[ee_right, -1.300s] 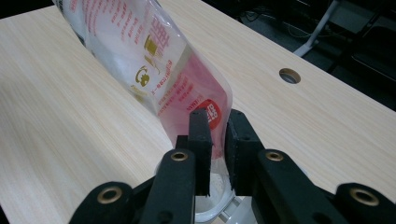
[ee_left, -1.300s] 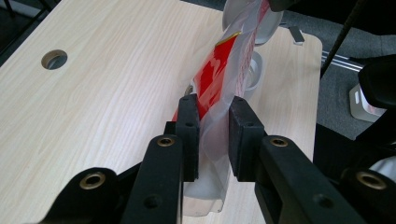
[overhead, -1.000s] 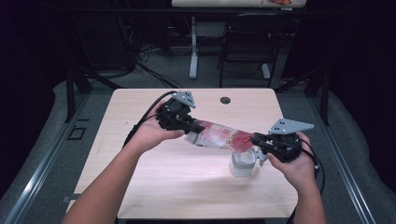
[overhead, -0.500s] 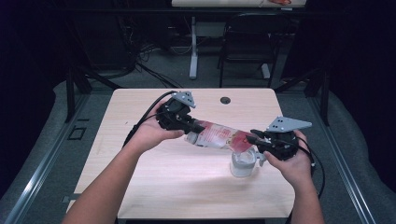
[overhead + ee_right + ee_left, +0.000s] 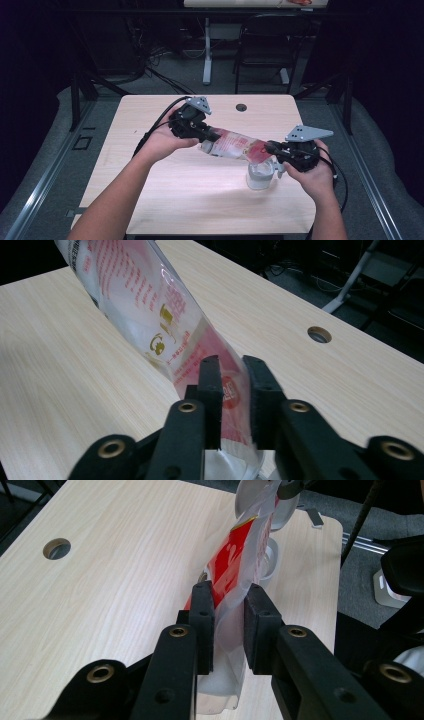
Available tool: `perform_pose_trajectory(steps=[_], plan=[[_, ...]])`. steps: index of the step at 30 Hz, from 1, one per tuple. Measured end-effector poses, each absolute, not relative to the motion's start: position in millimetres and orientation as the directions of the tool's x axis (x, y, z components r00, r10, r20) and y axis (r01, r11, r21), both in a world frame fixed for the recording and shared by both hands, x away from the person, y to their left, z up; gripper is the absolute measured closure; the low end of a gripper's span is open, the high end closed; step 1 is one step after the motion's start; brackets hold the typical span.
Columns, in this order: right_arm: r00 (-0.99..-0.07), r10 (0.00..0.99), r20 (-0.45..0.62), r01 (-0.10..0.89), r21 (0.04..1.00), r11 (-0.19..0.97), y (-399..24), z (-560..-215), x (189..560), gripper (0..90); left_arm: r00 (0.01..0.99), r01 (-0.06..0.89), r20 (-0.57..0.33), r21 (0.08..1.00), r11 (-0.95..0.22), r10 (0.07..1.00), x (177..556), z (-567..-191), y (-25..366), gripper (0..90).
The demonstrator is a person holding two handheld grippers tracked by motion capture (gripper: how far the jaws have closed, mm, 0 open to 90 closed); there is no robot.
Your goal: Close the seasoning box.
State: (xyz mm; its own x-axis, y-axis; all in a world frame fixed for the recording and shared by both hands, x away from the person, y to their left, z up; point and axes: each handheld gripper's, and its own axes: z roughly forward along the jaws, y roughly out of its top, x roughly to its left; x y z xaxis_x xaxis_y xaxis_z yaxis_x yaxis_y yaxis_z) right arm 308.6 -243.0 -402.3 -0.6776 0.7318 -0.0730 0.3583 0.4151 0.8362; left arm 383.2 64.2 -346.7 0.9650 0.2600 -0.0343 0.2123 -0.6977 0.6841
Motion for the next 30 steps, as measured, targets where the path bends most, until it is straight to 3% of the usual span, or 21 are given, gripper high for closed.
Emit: perform_pose_trajectory(steps=[6,30], plan=[[-0.679,0.731,-0.073,0.371,0.825,0.427,-243.0,-402.2,307.9,90.0,0.966,0.209,-0.033,0.686,-0.697,0.257,382.9,-344.9,62.2,77.5],[-0.67,0.738,-0.082,0.385,0.812,0.44,-247.8,-398.3,301.5,90.0,0.969,0.201,-0.037,0.694,-0.691,0.245,382.3,-341.0,54.7,77.8]])
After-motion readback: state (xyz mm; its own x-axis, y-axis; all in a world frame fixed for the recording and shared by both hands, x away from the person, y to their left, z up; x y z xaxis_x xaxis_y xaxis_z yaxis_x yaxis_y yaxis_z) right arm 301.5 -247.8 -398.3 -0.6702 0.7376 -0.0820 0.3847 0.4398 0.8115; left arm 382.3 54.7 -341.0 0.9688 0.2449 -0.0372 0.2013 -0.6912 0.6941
